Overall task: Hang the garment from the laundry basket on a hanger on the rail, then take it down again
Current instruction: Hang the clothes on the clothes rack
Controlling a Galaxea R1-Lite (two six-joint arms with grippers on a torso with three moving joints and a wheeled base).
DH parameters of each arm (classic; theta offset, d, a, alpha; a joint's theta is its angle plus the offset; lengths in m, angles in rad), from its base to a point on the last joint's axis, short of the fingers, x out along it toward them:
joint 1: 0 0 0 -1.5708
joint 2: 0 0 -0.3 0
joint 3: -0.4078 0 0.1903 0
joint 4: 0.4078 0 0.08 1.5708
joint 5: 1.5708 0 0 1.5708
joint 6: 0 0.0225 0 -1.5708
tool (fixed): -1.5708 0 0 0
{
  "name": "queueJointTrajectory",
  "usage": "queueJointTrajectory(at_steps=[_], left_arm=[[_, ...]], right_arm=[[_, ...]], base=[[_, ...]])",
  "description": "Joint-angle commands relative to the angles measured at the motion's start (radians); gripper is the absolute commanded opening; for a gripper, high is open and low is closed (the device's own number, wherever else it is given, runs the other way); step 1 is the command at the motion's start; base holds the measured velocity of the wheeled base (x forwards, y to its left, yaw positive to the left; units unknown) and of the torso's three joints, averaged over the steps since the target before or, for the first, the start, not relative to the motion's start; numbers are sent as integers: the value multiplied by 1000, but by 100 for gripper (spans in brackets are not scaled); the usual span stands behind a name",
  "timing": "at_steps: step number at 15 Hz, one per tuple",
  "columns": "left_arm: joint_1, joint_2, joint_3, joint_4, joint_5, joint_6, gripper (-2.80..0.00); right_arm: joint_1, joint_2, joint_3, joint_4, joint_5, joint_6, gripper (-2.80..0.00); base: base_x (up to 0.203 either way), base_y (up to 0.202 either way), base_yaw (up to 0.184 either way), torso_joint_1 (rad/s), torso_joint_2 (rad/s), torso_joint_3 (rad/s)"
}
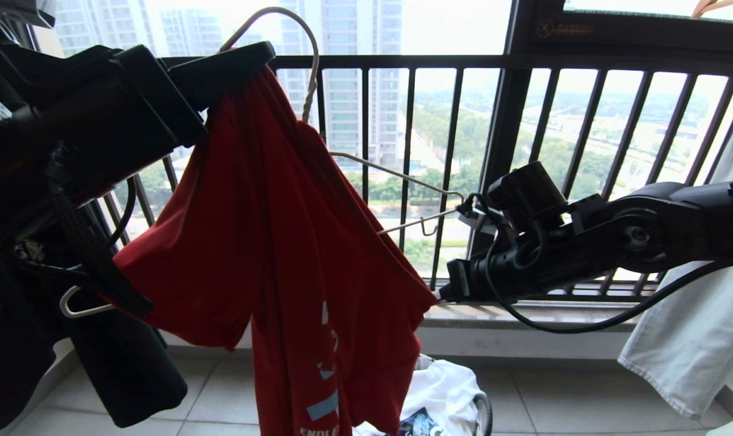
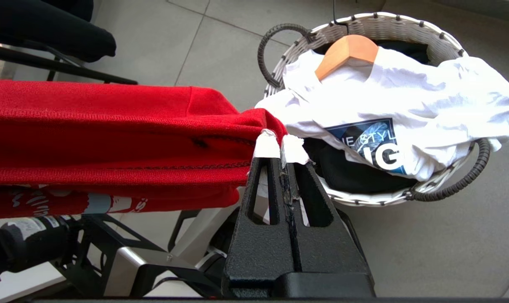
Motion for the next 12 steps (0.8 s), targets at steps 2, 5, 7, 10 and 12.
queueJointTrajectory(at_steps=[2,5,7,10,12], left_arm=[[4,-5,0,-6,-3,-2,-280],[4,-6,0,-6,-3,-2,-280],[4,-8,0,-6,-3,-2,-280],[4,-8,0,-7,-3,-2,-280],[4,-6,0,-5,-3,-2,-280]], right_arm=[[0,-5,-1,0,1,1,-280],[0,-7,3,0,1,0,0],[0,-9,3,0,1,1,0],[0,-20,3,-1,3,3,0],[0,-41,10,-29,7,17,0]], base=[[0,0,0,0,0,0],[0,0,0,0,0,0],[0,0,0,0,0,0],[0,0,0,0,0,0],[0,0,0,0,0,0]])
